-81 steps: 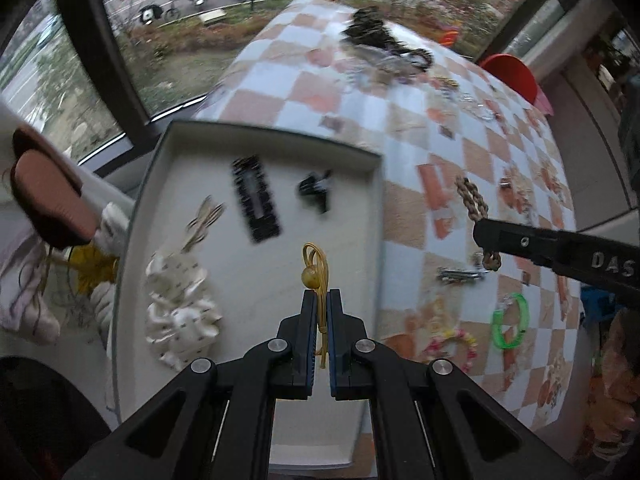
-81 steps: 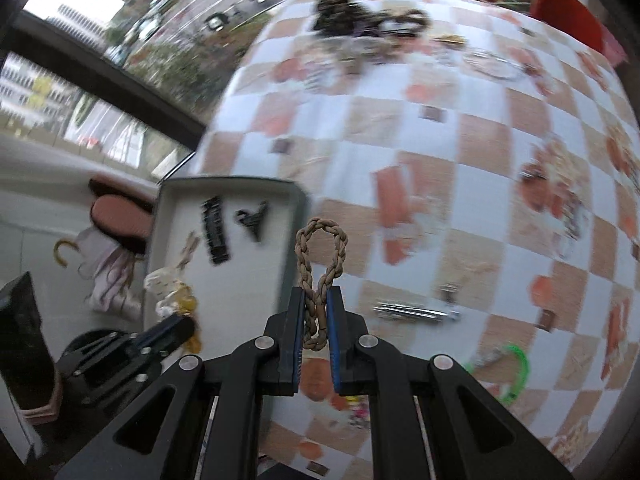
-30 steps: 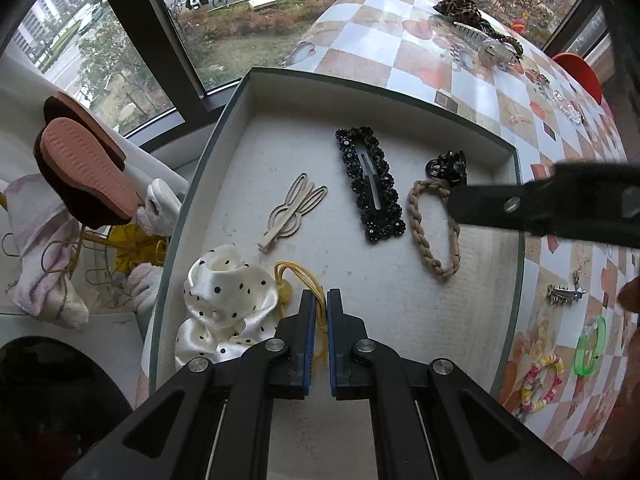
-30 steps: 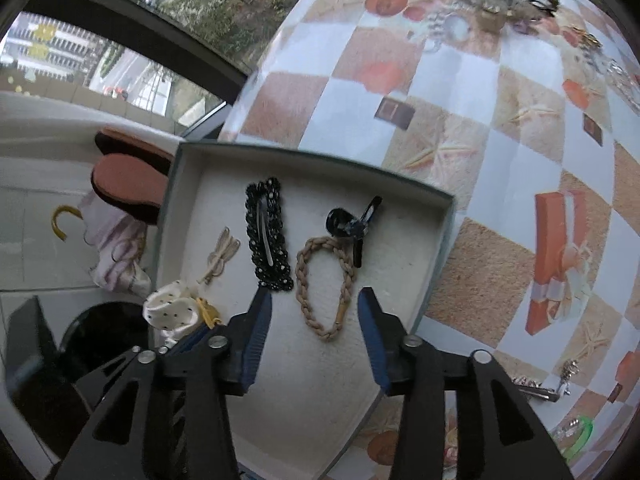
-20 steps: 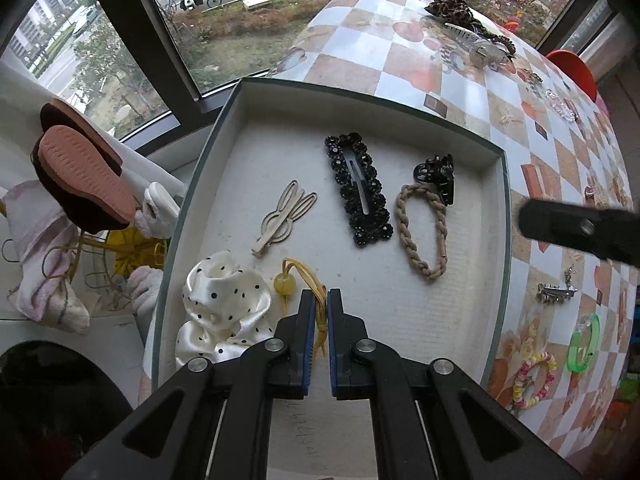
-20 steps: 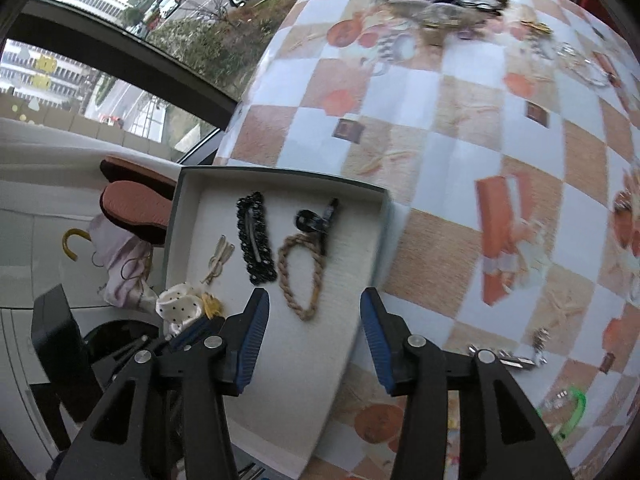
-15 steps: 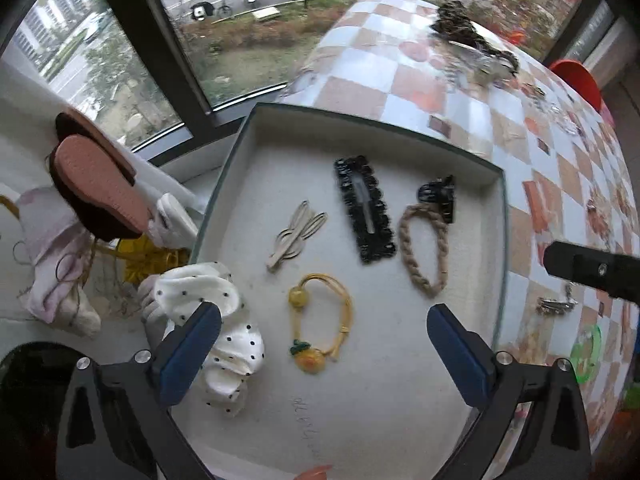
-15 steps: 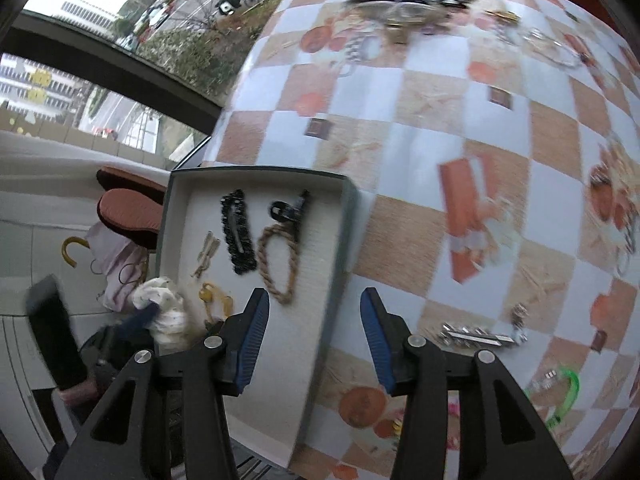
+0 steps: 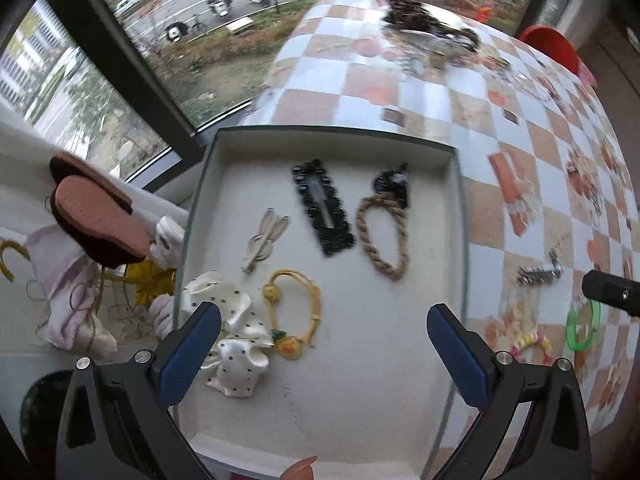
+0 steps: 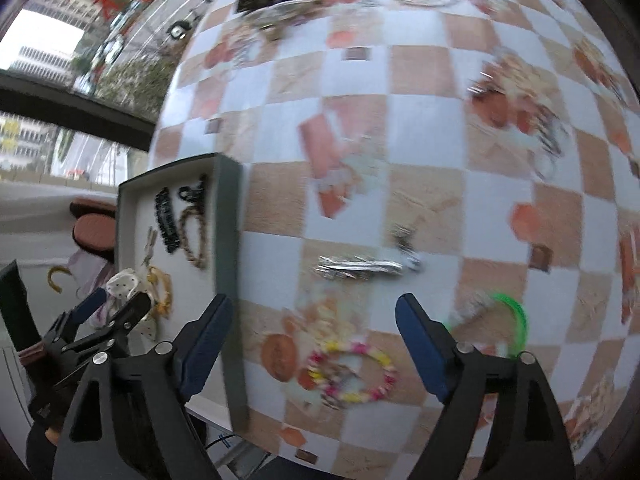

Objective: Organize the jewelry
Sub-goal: 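Move both tools back over the table toward the silver barrette and green bangle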

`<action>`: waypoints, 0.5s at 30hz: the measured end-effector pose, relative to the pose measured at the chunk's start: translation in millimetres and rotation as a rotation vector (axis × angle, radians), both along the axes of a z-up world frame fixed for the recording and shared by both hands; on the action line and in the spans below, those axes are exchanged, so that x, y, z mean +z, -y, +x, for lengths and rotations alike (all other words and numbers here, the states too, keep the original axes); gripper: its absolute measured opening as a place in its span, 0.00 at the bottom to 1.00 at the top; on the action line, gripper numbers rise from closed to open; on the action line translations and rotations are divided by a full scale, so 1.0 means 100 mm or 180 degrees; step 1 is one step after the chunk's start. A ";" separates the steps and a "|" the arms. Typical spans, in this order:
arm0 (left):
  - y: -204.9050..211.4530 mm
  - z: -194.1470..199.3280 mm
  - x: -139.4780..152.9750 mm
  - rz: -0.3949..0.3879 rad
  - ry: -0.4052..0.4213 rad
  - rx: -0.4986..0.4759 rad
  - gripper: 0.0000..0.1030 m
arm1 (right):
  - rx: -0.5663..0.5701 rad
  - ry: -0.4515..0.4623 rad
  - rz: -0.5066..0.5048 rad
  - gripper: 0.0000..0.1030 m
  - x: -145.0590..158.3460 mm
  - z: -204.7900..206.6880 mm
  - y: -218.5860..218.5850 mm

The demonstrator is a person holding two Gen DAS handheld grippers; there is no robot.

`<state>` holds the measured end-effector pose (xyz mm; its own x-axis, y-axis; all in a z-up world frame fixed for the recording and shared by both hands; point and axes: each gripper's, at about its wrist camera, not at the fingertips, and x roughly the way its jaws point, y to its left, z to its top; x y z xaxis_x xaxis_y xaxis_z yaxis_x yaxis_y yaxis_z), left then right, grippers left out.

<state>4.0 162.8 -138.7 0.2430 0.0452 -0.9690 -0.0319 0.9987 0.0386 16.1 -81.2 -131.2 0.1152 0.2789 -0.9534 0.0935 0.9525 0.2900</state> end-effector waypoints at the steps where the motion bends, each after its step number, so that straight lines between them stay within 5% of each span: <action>1: 0.06 0.00 0.02 0.0014 0.0002 -0.0056 1.00 | -0.0064 -0.0001 -0.0005 0.85 0.00 -0.04 0.08; 15: 0.88 0.08 0.16 -0.0036 -0.0063 -0.0648 1.00 | -0.0486 -0.0078 -0.0196 0.85 -0.01 -0.41 0.83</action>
<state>12.3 75.2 -122.6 0.2270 -0.0138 -0.9738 0.1713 0.9849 0.0260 -25.0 -164.6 -132.3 0.1281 0.2008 -0.9712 0.2449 0.9426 0.2272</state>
